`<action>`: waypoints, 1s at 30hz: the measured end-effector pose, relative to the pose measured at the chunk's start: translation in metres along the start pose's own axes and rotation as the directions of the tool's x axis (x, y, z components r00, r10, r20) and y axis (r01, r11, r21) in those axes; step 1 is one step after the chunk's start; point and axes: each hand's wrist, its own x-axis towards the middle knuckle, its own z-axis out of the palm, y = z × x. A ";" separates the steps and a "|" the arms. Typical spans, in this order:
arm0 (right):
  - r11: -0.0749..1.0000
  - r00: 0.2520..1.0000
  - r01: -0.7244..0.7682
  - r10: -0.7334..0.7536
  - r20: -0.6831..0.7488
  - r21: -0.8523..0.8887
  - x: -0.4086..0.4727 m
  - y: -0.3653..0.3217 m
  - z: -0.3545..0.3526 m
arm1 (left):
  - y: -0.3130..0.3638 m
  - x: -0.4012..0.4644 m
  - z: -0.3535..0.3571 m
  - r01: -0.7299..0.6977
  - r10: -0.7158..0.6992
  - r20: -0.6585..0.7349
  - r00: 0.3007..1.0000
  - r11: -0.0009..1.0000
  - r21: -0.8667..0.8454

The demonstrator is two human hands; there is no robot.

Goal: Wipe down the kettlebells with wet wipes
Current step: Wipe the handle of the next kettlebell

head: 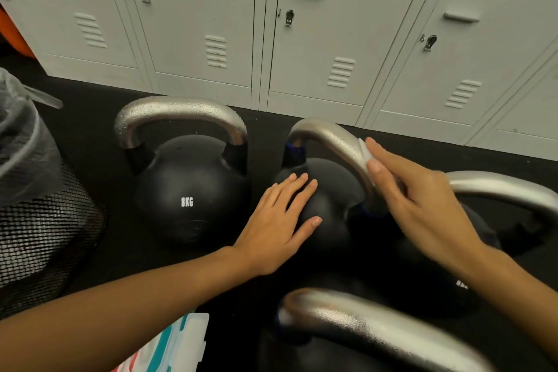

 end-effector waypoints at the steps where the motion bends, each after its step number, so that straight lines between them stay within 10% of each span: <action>1: 1.000 1.000 -0.001 0.002 0.029 -0.024 0.008 -0.004 -0.001 | 0.000 0.000 0.000 0.000 0.000 0.002 1.000 1.000 -0.001; 15: 0.782 0.672 -0.619 0.483 0.561 0.070 0.143 -0.039 0.016 | 0.000 0.000 -0.002 -0.008 0.008 -0.011 1.000 1.000 -0.015; 21: 0.788 0.578 -0.579 0.578 0.576 -0.210 0.166 -0.053 0.041 | -0.002 0.000 -0.001 -0.007 0.007 -0.008 1.000 1.000 -0.023; 27: 0.908 0.750 -0.169 0.372 0.548 -0.384 0.164 -0.059 0.052 | -0.002 0.000 -0.002 -0.008 0.008 -0.002 1.000 0.999 -0.051; 30: 0.929 0.737 -0.225 0.359 0.572 -0.294 0.161 -0.052 0.036 | -0.001 0.000 -0.003 -0.014 0.013 -0.010 1.000 0.999 -0.052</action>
